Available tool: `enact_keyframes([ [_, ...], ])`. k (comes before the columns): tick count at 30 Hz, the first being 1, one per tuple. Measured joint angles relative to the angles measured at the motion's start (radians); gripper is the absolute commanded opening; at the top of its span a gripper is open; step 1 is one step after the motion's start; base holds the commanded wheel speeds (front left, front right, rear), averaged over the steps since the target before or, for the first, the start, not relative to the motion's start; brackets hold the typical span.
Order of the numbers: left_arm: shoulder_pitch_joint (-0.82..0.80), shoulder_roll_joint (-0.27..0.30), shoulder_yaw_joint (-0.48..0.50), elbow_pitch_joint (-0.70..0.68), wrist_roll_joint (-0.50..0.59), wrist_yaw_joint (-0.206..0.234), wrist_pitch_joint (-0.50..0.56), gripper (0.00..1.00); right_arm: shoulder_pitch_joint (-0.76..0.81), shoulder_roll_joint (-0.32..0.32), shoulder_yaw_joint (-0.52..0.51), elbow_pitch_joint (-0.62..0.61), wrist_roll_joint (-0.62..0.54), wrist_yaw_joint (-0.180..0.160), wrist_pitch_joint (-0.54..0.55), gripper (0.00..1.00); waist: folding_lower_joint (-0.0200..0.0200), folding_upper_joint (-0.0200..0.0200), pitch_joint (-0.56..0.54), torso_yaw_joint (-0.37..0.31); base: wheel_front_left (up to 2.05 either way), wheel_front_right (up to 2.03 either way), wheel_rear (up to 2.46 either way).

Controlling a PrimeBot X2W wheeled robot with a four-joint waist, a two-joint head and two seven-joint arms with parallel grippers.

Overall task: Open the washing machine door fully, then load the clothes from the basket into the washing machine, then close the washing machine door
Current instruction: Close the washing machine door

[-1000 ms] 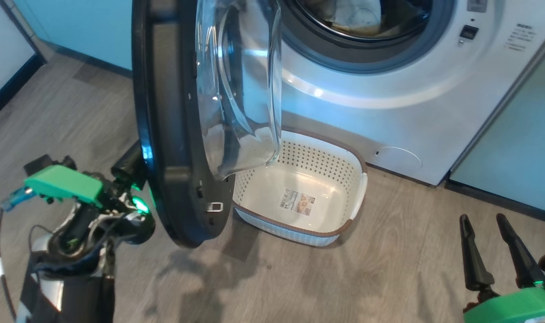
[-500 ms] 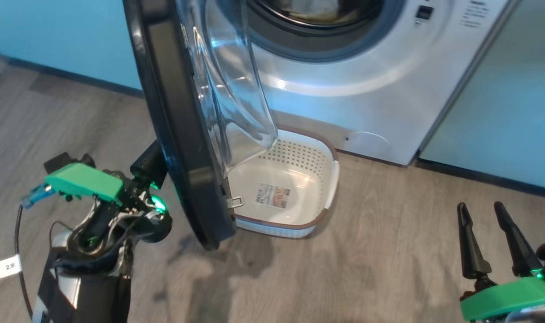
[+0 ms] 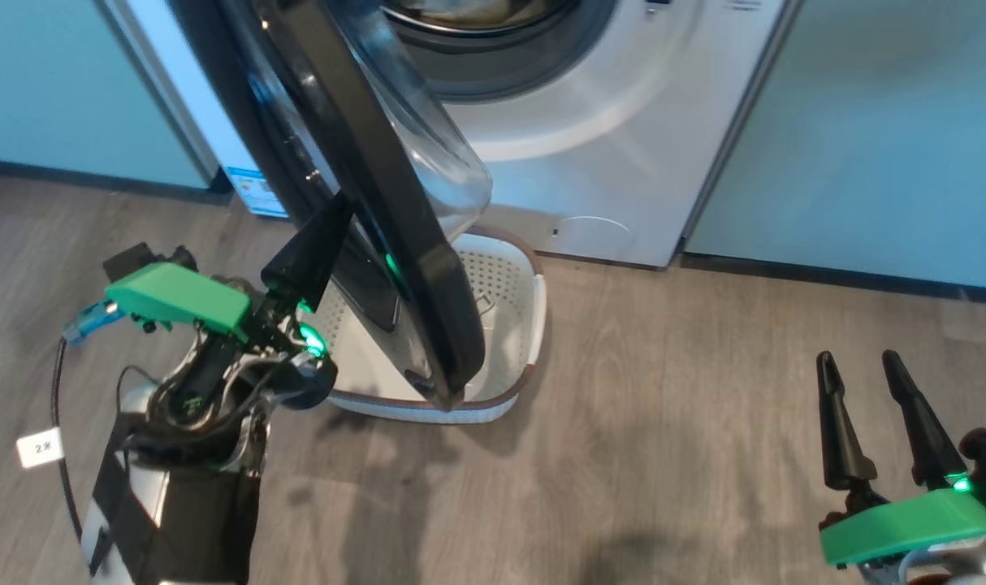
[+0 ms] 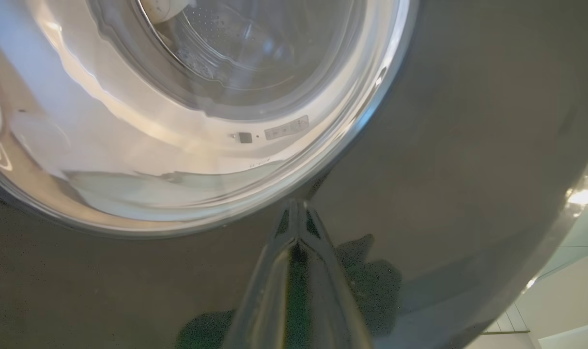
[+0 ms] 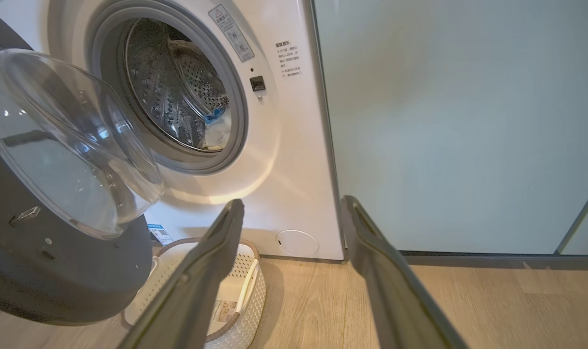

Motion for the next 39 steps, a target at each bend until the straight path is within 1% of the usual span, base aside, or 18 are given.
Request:
enact_keyframes([
  [6,-0.041,-0.001,-0.005,0.039,-0.006,0.000,-0.018,0.00,-0.001,0.002,0.007,0.021,0.006,0.000,-0.009,1.00,0.0000,0.0000,0.004,-0.046,0.00,0.00,0.00],
  [12,-0.070,-0.002,-0.006,0.065,-0.006,0.000,-0.021,0.00,-0.014,0.004,0.014,0.036,0.009,0.000,-0.019,1.00,0.0000,0.0000,0.003,-0.077,0.00,0.00,0.00],
  [22,-0.058,-0.003,-0.004,0.056,-0.006,0.000,-0.022,0.00,-0.019,0.005,0.012,0.058,0.010,0.000,-0.036,1.00,-0.0001,0.0000,-0.015,-0.086,0.00,0.00,0.00],
  [27,-0.007,-0.004,-0.003,0.016,-0.005,0.000,-0.040,0.00,-0.018,0.008,-0.002,0.065,0.010,0.000,-0.039,1.00,-0.0002,0.0000,-0.031,-0.076,0.00,0.00,0.00],
  [29,0.017,-0.003,-0.003,0.006,0.022,0.000,-0.057,0.00,-0.018,0.008,-0.007,0.066,0.010,0.000,-0.040,1.00,-0.0001,0.0000,-0.038,-0.070,0.00,0.00,0.00],
  [30,0.030,-0.003,-0.003,-0.001,0.027,0.000,-0.065,0.09,-0.018,0.009,-0.008,0.067,0.010,0.000,-0.040,1.00,-0.0001,0.0000,-0.042,-0.067,0.00,0.00,0.00],
  [31,0.042,-0.003,-0.004,-0.011,0.044,0.000,-0.077,0.47,-0.018,0.009,-0.009,0.067,0.010,0.000,-0.040,1.00,-0.0001,0.0000,-0.046,-0.065,0.00,0.00,0.00],
  [32,0.054,-0.003,-0.006,-0.025,0.072,0.000,-0.089,1.00,-0.017,0.009,-0.011,0.067,0.010,0.000,-0.041,1.00,-0.0002,0.0000,-0.049,-0.062,0.00,0.00,0.00],
  [36,0.091,0.004,-0.040,-0.077,0.191,0.000,-0.154,1.00,-0.017,0.010,-0.021,0.067,0.010,0.000,-0.041,1.00,-0.0001,0.0000,-0.060,-0.051,0.00,0.00,0.00],
  [39,0.120,0.028,-0.086,-0.104,0.317,0.000,-0.235,1.00,-0.014,0.010,-0.029,0.067,0.010,0.000,-0.044,1.00,-0.0001,0.0000,-0.071,-0.045,0.00,0.00,0.00],
])
